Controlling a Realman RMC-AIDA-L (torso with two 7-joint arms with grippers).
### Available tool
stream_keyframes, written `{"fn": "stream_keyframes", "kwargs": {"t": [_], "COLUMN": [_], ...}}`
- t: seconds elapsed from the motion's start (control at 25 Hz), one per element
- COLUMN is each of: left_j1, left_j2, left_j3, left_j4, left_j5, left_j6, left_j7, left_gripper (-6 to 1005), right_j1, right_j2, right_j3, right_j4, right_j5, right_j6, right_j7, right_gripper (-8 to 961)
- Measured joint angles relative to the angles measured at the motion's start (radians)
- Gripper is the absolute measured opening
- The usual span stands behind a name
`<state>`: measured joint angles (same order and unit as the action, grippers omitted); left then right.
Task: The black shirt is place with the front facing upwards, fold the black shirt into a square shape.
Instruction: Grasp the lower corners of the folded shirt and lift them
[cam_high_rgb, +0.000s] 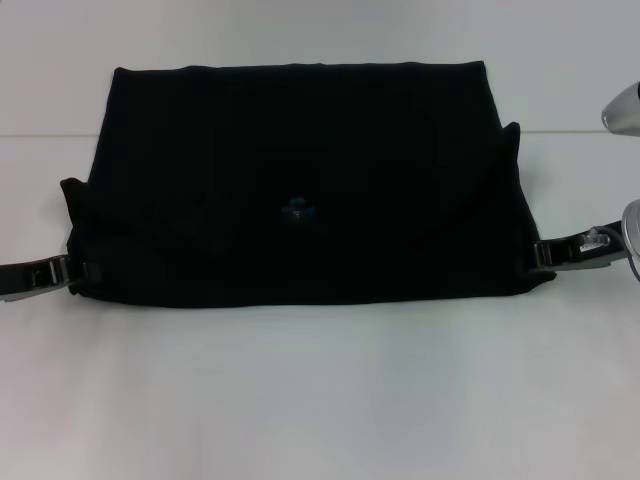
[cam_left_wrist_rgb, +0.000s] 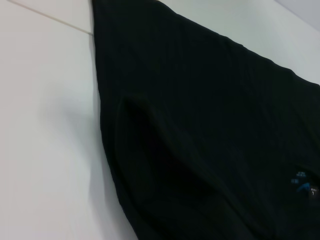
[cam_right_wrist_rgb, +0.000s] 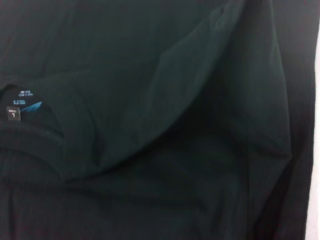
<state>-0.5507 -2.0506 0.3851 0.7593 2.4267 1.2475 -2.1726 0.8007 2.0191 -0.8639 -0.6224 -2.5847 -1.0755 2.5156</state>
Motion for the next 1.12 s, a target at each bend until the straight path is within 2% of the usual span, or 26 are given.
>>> {"fn": "stream_keyframes", "kwargs": {"t": [0.04, 0.32, 0.44, 0.56, 0.68, 1.0, 1.04, 1.08, 1.12], "left_j1": [0.0, 0.001, 0.003, 0.003, 0.007, 0.047, 0.047, 0.056, 0.058], "left_j2": [0.0, 0.0, 0.006, 0.024, 0.033, 0.044, 0.044, 0.045, 0.045], "left_j3": [0.0, -0.017, -0.053, -0.097, -0.112, -0.133, -0.133, -0.144, -0.145], "left_j4": [0.0, 0.0, 0.002, 0.009, 0.016, 0.041, 0.041, 0.046, 0.046], "left_j5": [0.0, 0.0, -0.003, -0.003, 0.001, 0.052, 0.052, 0.108, 0.122], "left_j6": [0.001, 0.013, 0.053, 0.145, 0.234, 0.54, 0.54, 0.63, 0.645], "left_j7": [0.0, 0.004, 0.014, 0.021, 0.031, 0.032, 0.032, 0.029, 0.028], "left_gripper": [63, 63, 62, 62, 62, 62, 62, 62, 62], "right_j1": [0.0, -0.001, -0.004, -0.012, -0.023, -0.107, -0.121, -0.137, -0.15], "right_j2": [-0.001, -0.011, -0.028, -0.052, -0.07, -0.079, -0.08, -0.08, -0.081], "right_j3": [0.0, 0.009, 0.022, 0.046, 0.079, 0.109, 0.107, 0.106, 0.104], "right_j4": [0.0, -0.003, -0.014, -0.021, -0.027, -0.077, -0.079, -0.08, -0.081], "right_j5": [0.0, 0.006, 0.027, 0.069, 0.084, 0.08, 0.08, 0.079, 0.076], "right_j6": [0.001, -0.009, -0.055, -0.133, -0.214, -0.482, -0.526, -0.57, -0.602], "right_j7": [0.0, -0.003, -0.018, -0.049, -0.079, -0.151, -0.17, -0.192, -0.217], "right_gripper": [74, 45, 45, 45, 44, 45, 45, 45, 45]}}
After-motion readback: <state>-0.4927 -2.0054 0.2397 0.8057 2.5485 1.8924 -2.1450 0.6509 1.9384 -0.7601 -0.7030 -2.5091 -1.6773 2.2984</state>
